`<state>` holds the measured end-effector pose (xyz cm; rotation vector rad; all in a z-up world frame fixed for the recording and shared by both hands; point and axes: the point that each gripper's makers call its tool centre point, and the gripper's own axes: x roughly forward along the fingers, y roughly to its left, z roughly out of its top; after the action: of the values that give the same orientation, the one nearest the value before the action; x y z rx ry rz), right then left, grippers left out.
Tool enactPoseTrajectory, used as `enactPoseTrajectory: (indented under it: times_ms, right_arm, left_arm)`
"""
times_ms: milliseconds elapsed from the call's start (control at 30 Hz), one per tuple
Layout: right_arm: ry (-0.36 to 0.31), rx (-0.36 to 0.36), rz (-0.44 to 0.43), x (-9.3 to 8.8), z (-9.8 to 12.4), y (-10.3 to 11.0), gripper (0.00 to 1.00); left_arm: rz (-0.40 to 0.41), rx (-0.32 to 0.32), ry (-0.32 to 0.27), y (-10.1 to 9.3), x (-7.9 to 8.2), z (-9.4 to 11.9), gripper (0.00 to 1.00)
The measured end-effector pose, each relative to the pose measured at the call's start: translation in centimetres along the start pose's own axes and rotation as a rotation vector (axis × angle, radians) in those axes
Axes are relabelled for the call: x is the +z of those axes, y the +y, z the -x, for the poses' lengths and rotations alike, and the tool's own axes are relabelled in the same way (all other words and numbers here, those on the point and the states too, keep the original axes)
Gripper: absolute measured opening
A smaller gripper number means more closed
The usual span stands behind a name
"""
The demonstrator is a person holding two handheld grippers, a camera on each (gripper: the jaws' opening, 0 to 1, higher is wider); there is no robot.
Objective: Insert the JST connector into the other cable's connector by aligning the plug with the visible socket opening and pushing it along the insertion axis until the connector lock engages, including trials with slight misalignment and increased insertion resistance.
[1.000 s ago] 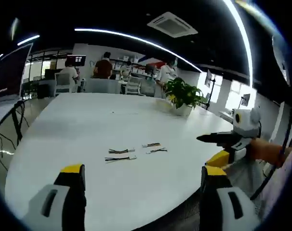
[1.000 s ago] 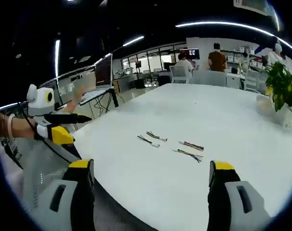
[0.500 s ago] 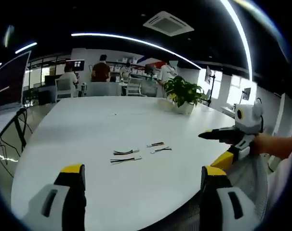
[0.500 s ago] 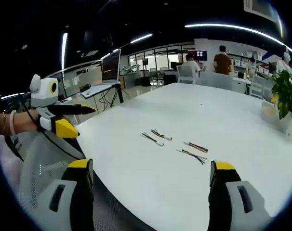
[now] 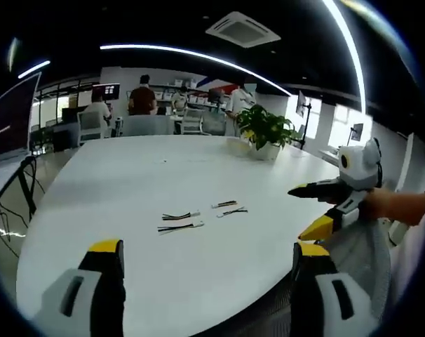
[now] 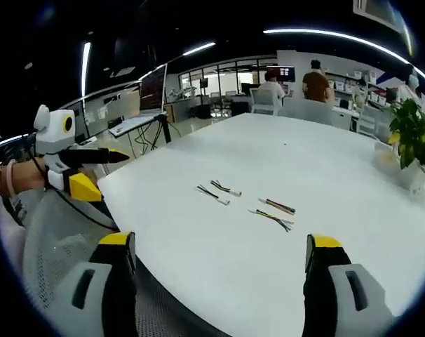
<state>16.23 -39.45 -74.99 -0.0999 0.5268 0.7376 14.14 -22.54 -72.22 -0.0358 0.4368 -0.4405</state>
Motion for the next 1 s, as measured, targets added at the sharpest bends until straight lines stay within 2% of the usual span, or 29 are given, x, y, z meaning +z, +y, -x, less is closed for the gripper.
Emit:
enactPoseTrajectory:
  times_ms: [133,467,767,867,1000]
  right_arm:
    - [0.003,0.000,-0.003,0.0,-0.1,0.0,0.99]
    - [-0.002,0.003,-0.011,0.2,-0.1,-0.1,0.99]
    - [0.036,0.012,0.013,-0.6,-0.3,0.3,0.97]
    - [0.033,0.020,-0.014,-0.7,-0.2,0.2,0.96]
    - [0.043,0.009,-0.007,-0.8,-0.3,0.1,0.96]
  left_arm:
    - [-0.020,-0.006,0.011,-0.2,-0.2,-0.2,0.99]
    - [-0.003,0.004,0.015,0.1,-0.2,-0.2,0.99]
    - [0.014,0.015,0.019,0.2,-0.3,-0.1,0.99]
    - [0.023,0.016,0.025,0.2,-0.5,-0.1,0.98]
    - [0.036,0.007,0.039,0.1,-0.7,-0.3,0.96]
